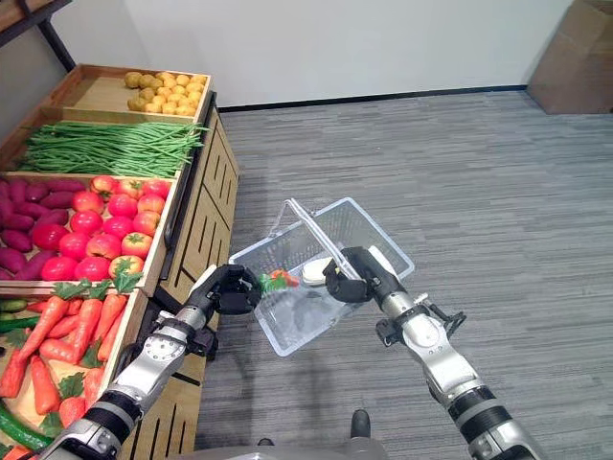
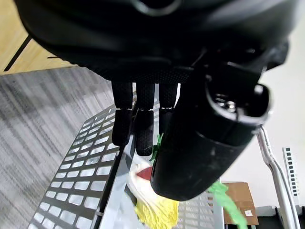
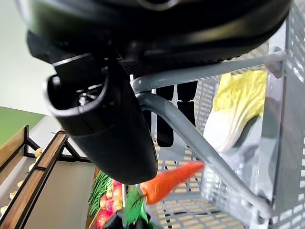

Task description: Get the vegetables into the basket

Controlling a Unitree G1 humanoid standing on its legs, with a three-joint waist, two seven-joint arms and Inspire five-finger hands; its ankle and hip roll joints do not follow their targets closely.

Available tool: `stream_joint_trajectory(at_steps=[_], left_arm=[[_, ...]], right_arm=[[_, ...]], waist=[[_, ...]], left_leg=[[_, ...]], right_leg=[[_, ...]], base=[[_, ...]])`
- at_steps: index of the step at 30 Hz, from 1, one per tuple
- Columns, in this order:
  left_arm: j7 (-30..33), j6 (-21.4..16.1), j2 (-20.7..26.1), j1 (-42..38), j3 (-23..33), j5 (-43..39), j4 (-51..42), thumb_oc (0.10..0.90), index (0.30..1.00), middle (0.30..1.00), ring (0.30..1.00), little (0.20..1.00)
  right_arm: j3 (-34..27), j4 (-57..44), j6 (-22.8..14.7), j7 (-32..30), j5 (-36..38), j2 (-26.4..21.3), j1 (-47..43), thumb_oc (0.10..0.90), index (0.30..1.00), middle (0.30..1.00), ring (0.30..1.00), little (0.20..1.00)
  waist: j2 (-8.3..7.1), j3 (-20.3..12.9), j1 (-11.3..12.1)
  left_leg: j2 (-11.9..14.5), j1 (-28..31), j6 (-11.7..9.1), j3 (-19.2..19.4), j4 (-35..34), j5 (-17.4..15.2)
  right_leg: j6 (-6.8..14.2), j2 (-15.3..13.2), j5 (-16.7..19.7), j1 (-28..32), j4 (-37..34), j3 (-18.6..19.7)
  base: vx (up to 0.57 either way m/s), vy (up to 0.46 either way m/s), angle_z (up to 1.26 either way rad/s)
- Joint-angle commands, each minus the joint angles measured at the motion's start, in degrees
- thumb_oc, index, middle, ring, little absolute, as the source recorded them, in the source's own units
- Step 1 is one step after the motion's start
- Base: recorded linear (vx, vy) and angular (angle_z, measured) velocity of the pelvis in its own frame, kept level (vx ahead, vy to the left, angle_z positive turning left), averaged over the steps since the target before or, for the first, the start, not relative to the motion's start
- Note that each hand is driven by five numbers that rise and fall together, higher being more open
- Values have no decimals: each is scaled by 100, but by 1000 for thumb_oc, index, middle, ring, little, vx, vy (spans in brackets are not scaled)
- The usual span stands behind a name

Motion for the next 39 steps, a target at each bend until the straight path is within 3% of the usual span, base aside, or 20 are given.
stream_joint_trajectory(at_steps=[1, 8, 9, 10, 28, 33, 39], left_arm=[[220, -468, -8, -1012, -70, 192, 378, 400, 300, 300, 300, 300], [323, -442, -181, -1084, -260, 497, 409, 400, 300, 300, 300, 300], [307, -437, -203, -1072, -289, 538, 420, 525, 476, 476, 476, 476], [313, -411, -236, -1028, -320, 590, 414, 900, 1000, 1000, 1000, 1000], [216, -363, -273, -768, -390, 739, 179, 900, 1000, 1000, 1000, 1000], [-63, -424, -88, -302, -172, 41, -569, 900, 1000, 1000, 1000, 1000], [-604, -432, 221, 809, 444, -925, -1344, 900, 1000, 1000, 1000, 1000]], right_arm=[[63, -1436, -1029, 259, 562, 431, -516, 400, 300, 300, 300, 300], [210, -1512, -992, 319, 552, 448, -436, 400, 300, 300, 300, 300], [204, -1503, -987, 317, 546, 449, -429, 400, 300, 300, 300, 300], [190, -1500, -980, 298, 528, 453, -417, 400, 300, 300, 300, 300], [-163, -1067, -904, 81, 277, 484, -131, 400, 300, 300, 300, 300], [-656, -520, -826, -250, -7, 549, 18, 400, 300, 300, 300, 300], [-1283, 233, -678, -441, -549, 383, 241, 400, 300, 300, 300, 300]], waist=[[-352, -577, -22], [-338, -572, -82], [-335, -577, -84], [-336, -581, -84], [-361, -600, -23], [-353, -600, 53], [-352, -573, 236]], left_leg=[[240, -359, -350, -225, 3, 76], [233, -345, -345, -200, 3, 74], [234, -343, -344, -199, 3, 71], [233, -335, -341, -190, 3, 68], [220, -351, -318, -247, 3, 71], [220, -350, -310, -288, 3, 75], [238, -353, -307, -396, 3, 92]], right_leg=[[554, -542, -259, 297, 31, -163], [556, -556, -241, 276, 31, -127], [556, -558, -243, 278, 31, -132], [560, -560, -238, 284, 31, -129], [549, -564, -229, 295, 31, -136], [544, -561, -227, 311, 31, -183], [524, -542, -250, 369, 31, -262]], base=[[-17, -3, -8], [-6, 0, -3], [0, 0, 0], [0, 0, 0], [0, 0, 0], [1, -3, 1], [6, -18, 7]])
